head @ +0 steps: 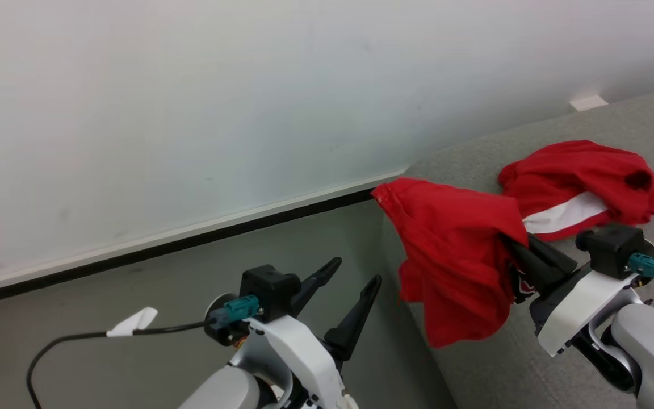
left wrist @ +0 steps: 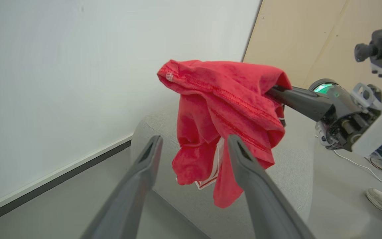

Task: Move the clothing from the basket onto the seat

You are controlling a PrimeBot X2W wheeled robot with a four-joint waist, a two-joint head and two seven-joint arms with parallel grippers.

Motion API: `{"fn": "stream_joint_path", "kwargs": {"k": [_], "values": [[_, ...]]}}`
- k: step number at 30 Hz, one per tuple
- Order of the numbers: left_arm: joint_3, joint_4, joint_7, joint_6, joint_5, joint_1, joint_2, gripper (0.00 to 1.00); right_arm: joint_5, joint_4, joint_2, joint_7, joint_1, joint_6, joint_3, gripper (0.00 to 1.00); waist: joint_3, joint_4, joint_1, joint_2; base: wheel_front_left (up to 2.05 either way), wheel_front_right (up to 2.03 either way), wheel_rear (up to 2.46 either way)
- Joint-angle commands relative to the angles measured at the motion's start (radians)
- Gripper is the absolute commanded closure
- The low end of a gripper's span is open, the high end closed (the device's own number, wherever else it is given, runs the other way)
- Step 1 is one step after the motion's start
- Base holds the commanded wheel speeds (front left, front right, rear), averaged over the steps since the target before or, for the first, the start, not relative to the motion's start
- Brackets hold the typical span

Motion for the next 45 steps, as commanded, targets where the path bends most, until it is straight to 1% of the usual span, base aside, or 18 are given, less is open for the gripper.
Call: {"fn": "stream_joint_path", "kwargs": {"k": [1,9,13,16,21,25,28,29,30,32,35,39,42,45], "values": [[-0.001,-0.003,-0.003,0.001,-0.010,0.000,-0.002,0.00,-0.015,-0.008,-0.020,-0.003,0.009,-0.003,-0.014,1.00,0.012,-0.057,-0.0001,-0.0001,0.00,0.00,0.00],[-0.012,-0.006,-0.003,0.002,-0.004,-0.013,-0.004,0.00,-0.031,-0.049,-0.071,-0.003,0.035,-0.002,-0.078,1.00,0.039,-0.150,-0.0001,-0.0001,0.00,0.00,0.00],[-0.017,-0.014,0.006,0.005,0.004,-0.021,0.001,0.00,-0.034,-0.065,-0.071,-0.003,0.053,-0.002,-0.139,1.00,0.067,-0.175,-0.0001,-0.0001,0.00,0.00,0.00],[-0.025,-0.032,0.023,0.006,0.013,-0.042,0.003,0.00,-0.046,-0.057,-0.058,-0.003,0.058,-0.003,-0.232,1.00,0.115,-0.175,-0.0001,-0.0001,0.00,0.00,0.00],[-0.045,-0.077,0.079,-0.008,0.050,-0.118,0.021,0.00,-0.102,-0.061,-0.008,-0.003,0.024,-0.003,-0.455,1.00,0.275,-0.132,-0.0001,-0.0001,0.00,0.00,0.00],[-0.049,-0.114,0.124,-0.023,0.077,-0.200,0.038,0.00,-0.171,-0.051,0.034,-0.003,-0.047,-0.003,-0.650,1.00,0.421,-0.087,-0.0001,-0.0001,0.00,0.00,0.00],[-0.048,-0.136,0.146,-0.034,0.098,-0.257,0.045,0.00,-0.230,-0.016,0.044,-0.003,-0.130,-0.003,-0.795,1.00,0.516,-0.053,-0.0001,-0.0001,0.00,0.00,0.00],[-0.047,-0.140,0.148,-0.036,0.103,-0.273,0.050,0.00,-0.248,0.000,0.047,-0.003,-0.161,-0.003,-0.834,1.00,0.540,-0.043,-0.0001,-0.0001,0.00,0.00,0.00],[-0.047,-0.140,0.148,-0.036,0.103,-0.273,0.050,0.00,-0.248,0.000,0.047,-0.003,-0.161,-0.003,-0.834,1.00,0.540,-0.043,-0.0001,-0.0001,0.00,0.00,0.00],[-0.047,-0.149,0.154,-0.042,0.119,-0.307,0.050,0.00,-0.289,0.046,0.033,-0.003,-0.227,-0.003,-0.918,1.00,0.588,-0.021,-0.0001,-0.0001,0.00,0.00,0.00],[-0.051,-0.158,0.160,-0.045,0.127,-0.342,0.040,0.00,-0.351,0.132,0.003,-0.003,-0.318,-0.003,-1.015,1.00,0.642,0.012,-0.0001,-0.0001,0.00,0.00,0.00],[-0.051,-0.167,0.159,-0.039,0.133,-0.367,0.032,0.00,-0.466,0.301,-0.026,-0.003,-0.401,-0.003,-1.136,1.00,0.698,0.046,-0.0001,-0.0001,0.00,0.00,0.00],[-0.051,-0.165,0.151,-0.029,0.135,-0.352,0.036,0.00,-0.567,0.429,0.002,-0.003,-0.430,-0.002,-1.221,1.00,0.711,0.061,-0.0001,-0.0001,0.00,0.00,0.00],[-0.051,-0.169,0.145,-0.019,0.141,-0.337,0.044,0.00,-0.655,0.514,0.039,-0.003,-0.420,-0.003,-1.287,1.00,0.722,0.067,-0.0001,-0.0001,0.00,0.00,0.00]]}}
